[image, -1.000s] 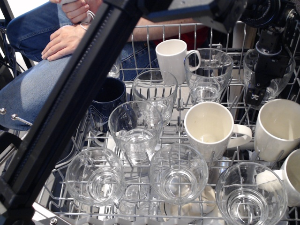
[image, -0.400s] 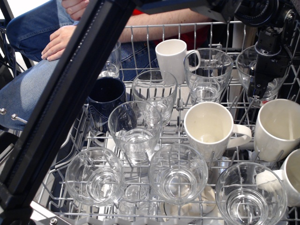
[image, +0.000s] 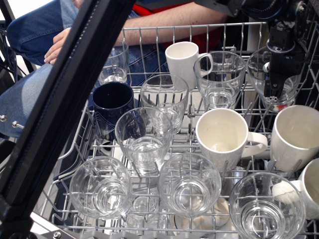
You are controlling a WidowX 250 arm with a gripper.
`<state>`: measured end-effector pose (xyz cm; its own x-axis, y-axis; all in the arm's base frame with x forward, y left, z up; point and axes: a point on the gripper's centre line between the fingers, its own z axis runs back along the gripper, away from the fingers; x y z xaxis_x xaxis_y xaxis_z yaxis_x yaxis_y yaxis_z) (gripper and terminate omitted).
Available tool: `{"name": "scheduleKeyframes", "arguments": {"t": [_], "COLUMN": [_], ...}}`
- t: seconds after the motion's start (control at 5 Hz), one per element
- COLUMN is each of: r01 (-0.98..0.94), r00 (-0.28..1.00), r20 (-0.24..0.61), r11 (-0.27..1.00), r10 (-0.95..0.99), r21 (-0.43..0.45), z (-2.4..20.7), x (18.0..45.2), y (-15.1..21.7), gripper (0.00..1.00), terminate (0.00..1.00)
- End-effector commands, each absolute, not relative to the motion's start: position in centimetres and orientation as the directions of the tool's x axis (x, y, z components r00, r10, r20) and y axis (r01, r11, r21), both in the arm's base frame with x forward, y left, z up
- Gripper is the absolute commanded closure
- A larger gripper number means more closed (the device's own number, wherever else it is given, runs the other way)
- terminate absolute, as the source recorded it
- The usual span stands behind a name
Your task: Pick up glass cup
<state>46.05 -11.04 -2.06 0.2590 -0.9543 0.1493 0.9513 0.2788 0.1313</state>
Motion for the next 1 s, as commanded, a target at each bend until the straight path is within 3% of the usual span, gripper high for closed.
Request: {"name": "scheduleKeyframes", "arguments": {"t": [0.0, 0.4, 0.6, 0.8], "r01": [0.913, 0.870, 0.833, 0.852], "r00": [0.304, 0.297, 0.288, 0.283], "r20": [0.323, 0.389, 0.382, 0.344], "r11": [0.371, 0.416, 0.426, 0.399], "r10": [-0.896, -0.872, -0.878, -0.895], "r21": [0.169, 0.266, 0.352, 0.340], "z": [6.3, 11.7, 13.8, 15.6], "x": [47.9, 50.5, 50.5, 50.4], "y": [-11.9, -12.1, -12.5, -11.9], "gripper": [1.00, 1.00, 1.00, 1.00], "terminate": [0.00, 0.00, 0.00, 1.00]}}
